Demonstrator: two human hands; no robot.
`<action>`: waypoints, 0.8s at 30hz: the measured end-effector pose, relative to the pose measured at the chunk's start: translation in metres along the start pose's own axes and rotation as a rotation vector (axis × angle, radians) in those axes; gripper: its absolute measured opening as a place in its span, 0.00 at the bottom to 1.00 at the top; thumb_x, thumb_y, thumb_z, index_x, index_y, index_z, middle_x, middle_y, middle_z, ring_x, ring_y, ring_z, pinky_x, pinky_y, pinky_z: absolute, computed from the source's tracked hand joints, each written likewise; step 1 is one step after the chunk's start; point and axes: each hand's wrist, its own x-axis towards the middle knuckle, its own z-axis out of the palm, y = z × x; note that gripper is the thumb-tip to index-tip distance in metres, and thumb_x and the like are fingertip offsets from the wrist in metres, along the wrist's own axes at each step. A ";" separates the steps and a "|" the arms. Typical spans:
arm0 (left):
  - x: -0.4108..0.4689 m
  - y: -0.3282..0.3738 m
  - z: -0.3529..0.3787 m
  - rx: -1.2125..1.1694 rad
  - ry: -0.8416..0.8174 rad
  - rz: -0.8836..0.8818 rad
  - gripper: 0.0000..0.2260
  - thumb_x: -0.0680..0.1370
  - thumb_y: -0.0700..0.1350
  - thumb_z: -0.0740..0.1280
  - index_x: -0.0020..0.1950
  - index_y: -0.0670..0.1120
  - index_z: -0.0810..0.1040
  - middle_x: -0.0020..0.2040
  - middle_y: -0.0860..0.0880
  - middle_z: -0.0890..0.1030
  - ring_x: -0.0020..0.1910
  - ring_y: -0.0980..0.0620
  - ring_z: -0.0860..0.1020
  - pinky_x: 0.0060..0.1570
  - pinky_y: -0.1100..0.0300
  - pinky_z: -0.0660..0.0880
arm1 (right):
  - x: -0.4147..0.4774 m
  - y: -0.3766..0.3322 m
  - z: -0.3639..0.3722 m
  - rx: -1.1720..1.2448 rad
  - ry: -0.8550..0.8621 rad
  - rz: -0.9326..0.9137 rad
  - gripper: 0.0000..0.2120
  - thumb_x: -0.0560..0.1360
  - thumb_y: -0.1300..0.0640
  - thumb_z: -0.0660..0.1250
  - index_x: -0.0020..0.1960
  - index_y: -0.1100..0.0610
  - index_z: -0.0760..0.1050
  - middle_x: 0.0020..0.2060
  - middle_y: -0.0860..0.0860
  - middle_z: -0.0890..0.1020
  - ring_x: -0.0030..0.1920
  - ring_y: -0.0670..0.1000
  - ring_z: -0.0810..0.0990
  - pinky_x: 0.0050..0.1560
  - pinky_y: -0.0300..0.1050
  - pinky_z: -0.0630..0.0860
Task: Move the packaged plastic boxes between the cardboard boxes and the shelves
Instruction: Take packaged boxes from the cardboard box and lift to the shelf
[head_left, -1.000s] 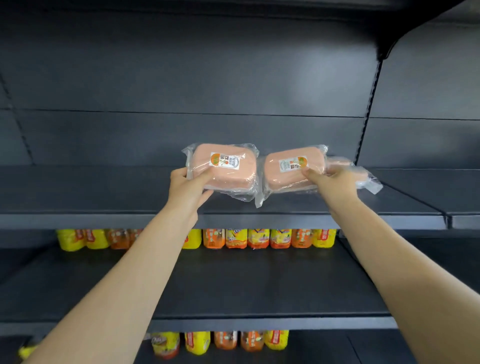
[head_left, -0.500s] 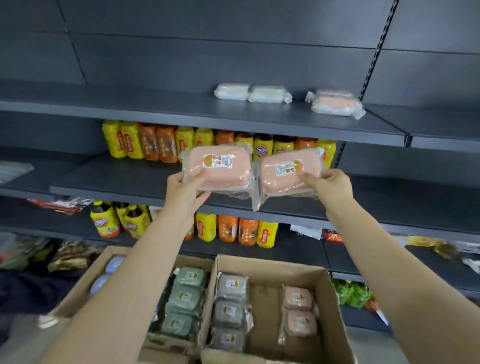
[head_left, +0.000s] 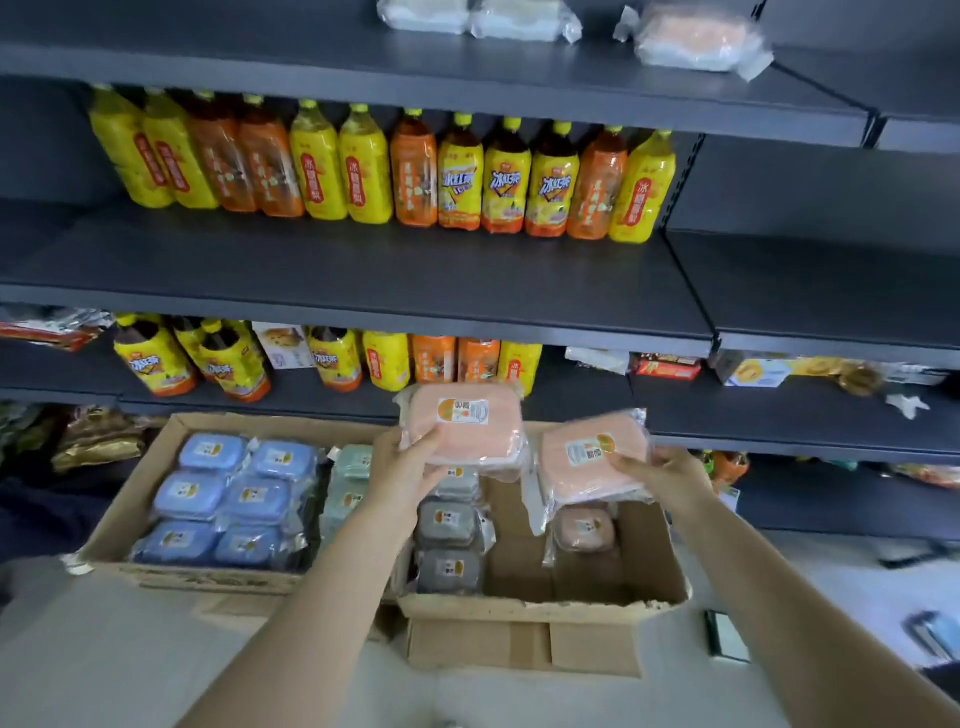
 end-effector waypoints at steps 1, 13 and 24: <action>0.006 -0.008 0.000 0.012 -0.010 -0.031 0.04 0.77 0.40 0.68 0.51 0.45 0.76 0.50 0.49 0.80 0.56 0.49 0.77 0.55 0.55 0.74 | 0.005 0.010 0.003 0.000 0.000 0.035 0.17 0.68 0.52 0.77 0.49 0.62 0.79 0.44 0.57 0.82 0.40 0.53 0.79 0.39 0.44 0.75; 0.083 -0.103 0.018 0.245 0.139 -0.188 0.16 0.74 0.45 0.72 0.59 0.45 0.73 0.59 0.47 0.75 0.55 0.51 0.75 0.47 0.59 0.75 | 0.071 0.121 0.027 -0.385 -0.025 0.336 0.20 0.68 0.43 0.72 0.47 0.59 0.77 0.32 0.52 0.77 0.35 0.54 0.77 0.31 0.42 0.69; 0.173 -0.219 0.081 0.103 0.324 -0.284 0.20 0.74 0.41 0.71 0.62 0.42 0.69 0.62 0.45 0.72 0.62 0.46 0.72 0.56 0.56 0.72 | 0.174 0.220 0.053 -0.449 -0.221 0.510 0.25 0.70 0.37 0.67 0.48 0.59 0.77 0.31 0.50 0.75 0.35 0.50 0.76 0.37 0.41 0.72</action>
